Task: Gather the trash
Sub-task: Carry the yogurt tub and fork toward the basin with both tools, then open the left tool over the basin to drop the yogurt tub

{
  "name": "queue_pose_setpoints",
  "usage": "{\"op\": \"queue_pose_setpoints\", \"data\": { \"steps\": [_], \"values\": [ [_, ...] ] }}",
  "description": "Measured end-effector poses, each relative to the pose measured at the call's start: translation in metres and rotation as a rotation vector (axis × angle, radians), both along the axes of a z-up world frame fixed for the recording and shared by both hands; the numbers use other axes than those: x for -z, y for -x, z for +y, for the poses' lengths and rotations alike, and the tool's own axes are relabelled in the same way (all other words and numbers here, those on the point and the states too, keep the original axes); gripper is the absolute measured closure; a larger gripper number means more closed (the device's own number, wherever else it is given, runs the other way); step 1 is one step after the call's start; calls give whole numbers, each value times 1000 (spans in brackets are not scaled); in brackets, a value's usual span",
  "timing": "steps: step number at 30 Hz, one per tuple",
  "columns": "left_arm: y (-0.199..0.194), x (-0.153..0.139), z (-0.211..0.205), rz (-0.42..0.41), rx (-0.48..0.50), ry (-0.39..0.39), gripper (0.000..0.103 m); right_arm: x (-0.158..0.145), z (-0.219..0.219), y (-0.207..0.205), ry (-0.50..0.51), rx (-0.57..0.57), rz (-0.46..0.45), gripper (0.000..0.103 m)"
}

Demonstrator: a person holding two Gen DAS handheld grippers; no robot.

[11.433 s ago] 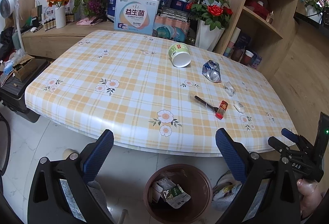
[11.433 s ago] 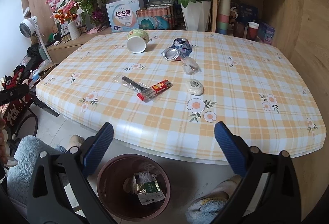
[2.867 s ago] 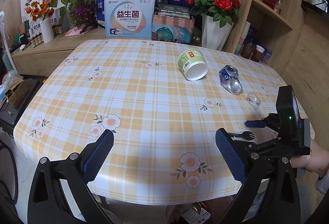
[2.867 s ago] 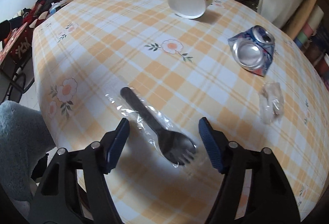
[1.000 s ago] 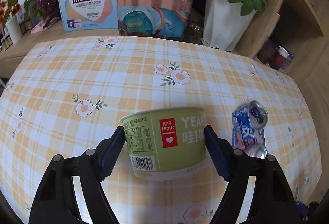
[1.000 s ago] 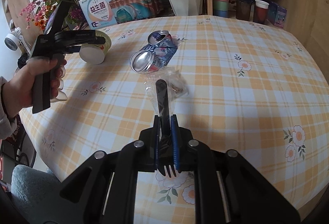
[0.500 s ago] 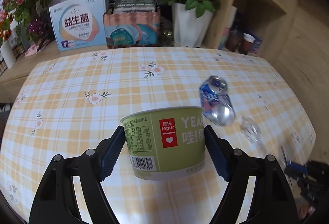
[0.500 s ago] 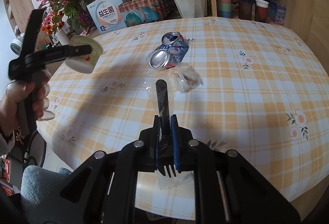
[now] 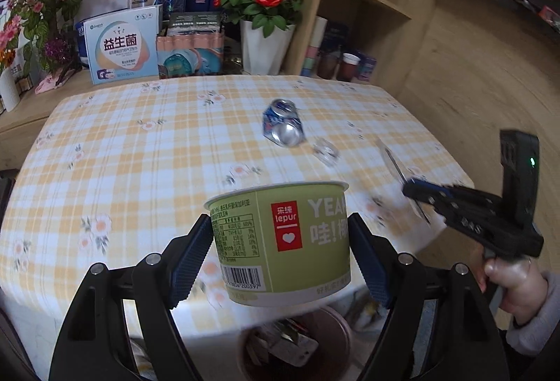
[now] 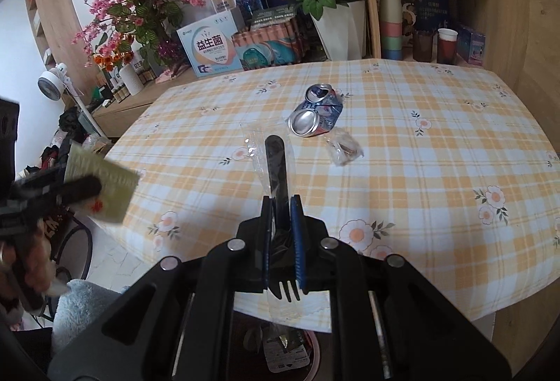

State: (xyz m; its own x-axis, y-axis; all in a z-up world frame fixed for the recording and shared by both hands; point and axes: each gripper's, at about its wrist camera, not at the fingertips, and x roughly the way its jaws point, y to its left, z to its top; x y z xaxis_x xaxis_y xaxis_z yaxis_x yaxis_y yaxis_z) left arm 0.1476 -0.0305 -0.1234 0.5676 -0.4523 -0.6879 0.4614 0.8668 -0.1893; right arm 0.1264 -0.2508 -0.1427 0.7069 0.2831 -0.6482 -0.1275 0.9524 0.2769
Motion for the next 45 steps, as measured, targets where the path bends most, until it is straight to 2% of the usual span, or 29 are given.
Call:
{"op": "queue_pose_setpoints", "data": {
  "steps": [8, 15, 18, 21, 23, 30, 35, 45],
  "values": [
    [66, 18, -8, 64, 45, 12, 27, -15, 6, 35, -5, -12, -34, 89],
    [88, 39, -19, 122, 80, 4, 26, -17, 5, 53, -1, -19, -36, 89],
    [91, 43, -24, 136, 106, -6, 22, -16, 5, 57, 2, -20, -34, 89],
    [96, 37, -20, 111, 101, 2, 14, -15, 6, 61, 6, -26, -27, 89],
    [95, 30, -14, 88, 73, 9, 12, -12, 10, 64, 11, -41, -14, 89],
    [83, 6, 29, -4, -126, 20, 10, -1, 27, 72, 19, -114, 29, 89],
    [77, -4, 57, -36, -240, 11, 9, 10, 42, 78, -3, -167, 87, 89],
    [78, -4, 89, -61, -342, 3, 6, 37, 77, 94, 33, -272, 202, 89]
  ]
}}
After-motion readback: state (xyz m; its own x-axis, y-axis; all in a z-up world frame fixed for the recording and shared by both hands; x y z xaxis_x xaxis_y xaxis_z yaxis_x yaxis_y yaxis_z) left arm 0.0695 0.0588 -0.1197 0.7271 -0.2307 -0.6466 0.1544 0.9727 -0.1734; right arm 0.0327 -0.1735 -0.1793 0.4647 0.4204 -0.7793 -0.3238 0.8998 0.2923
